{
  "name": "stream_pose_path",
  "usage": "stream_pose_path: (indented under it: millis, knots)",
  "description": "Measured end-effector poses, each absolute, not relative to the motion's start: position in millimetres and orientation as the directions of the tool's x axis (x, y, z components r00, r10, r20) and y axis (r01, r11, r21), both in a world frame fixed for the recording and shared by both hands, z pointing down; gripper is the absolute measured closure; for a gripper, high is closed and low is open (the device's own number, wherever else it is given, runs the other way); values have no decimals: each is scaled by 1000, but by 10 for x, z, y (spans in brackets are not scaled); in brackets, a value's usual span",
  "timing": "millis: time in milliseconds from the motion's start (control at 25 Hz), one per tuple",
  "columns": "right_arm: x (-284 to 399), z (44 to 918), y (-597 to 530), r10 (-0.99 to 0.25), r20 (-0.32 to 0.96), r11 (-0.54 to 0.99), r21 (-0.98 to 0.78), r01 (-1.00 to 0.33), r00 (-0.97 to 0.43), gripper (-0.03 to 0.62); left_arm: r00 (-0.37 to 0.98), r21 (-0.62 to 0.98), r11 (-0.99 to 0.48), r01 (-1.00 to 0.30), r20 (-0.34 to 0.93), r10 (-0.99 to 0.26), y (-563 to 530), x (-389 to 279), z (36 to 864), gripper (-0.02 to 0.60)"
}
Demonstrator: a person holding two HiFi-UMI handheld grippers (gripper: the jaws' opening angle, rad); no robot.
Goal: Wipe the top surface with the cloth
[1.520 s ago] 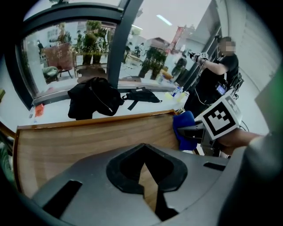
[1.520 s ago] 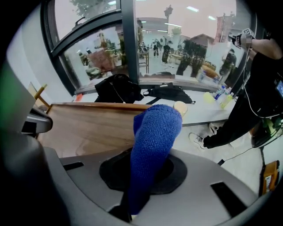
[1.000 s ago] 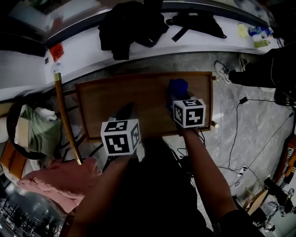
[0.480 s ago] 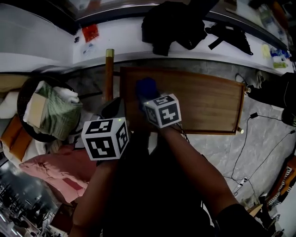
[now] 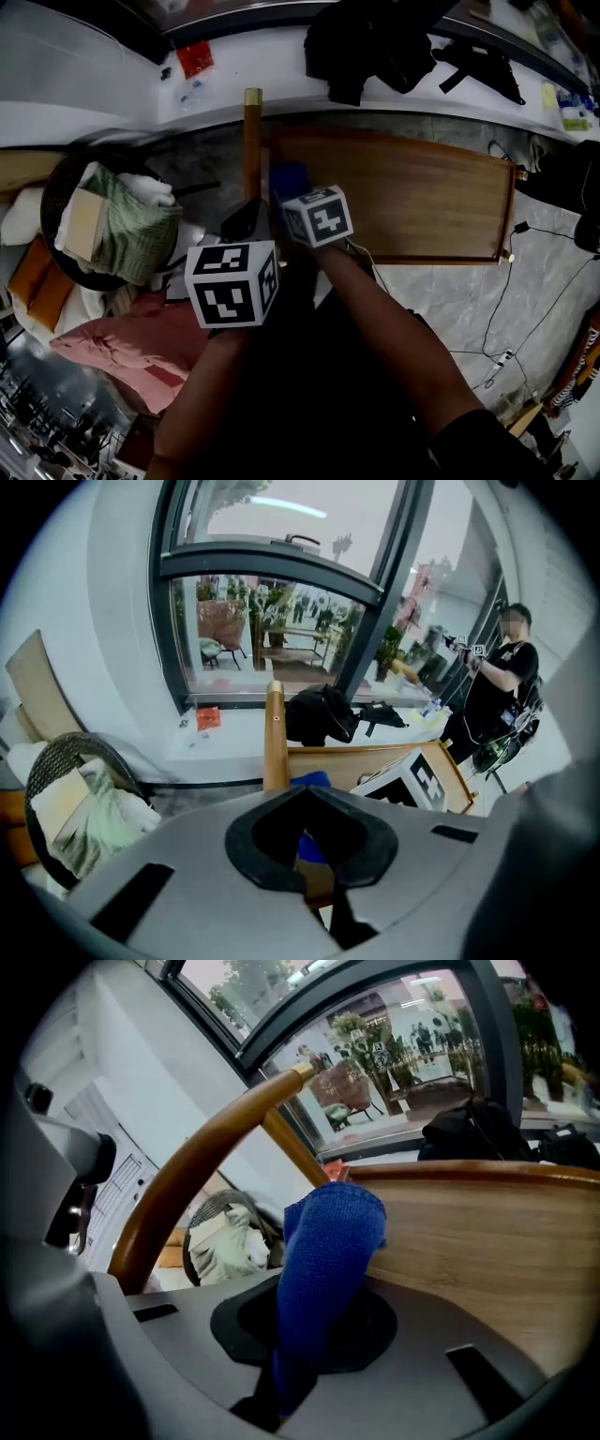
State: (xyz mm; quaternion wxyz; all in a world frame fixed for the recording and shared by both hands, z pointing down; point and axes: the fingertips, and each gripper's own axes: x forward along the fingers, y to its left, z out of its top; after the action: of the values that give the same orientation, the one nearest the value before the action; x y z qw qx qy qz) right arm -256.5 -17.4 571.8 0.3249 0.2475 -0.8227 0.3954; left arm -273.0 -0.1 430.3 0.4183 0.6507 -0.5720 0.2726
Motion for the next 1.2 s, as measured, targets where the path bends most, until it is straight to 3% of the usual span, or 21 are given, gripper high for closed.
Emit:
stream_pose_path:
  millis: [520, 880, 1200]
  knots:
    - [-2438, 5841, -147, -120, 750, 596, -469, -652, -650, 546, 209, 225, -29, -974, 839, -502, -45, -2586, 4388, 572]
    - [-1728, 5878, -253, -149, 759, 568, -459, -683, -633, 546, 214, 223, -40, -974, 850, -481, -169, -2151, 4497, 572]
    - [-903, 5847, -373, -179, 784, 536, -428, -727, -594, 546, 278, 273, -72, -959, 867, -414, -236, -1379, 4715, 572]
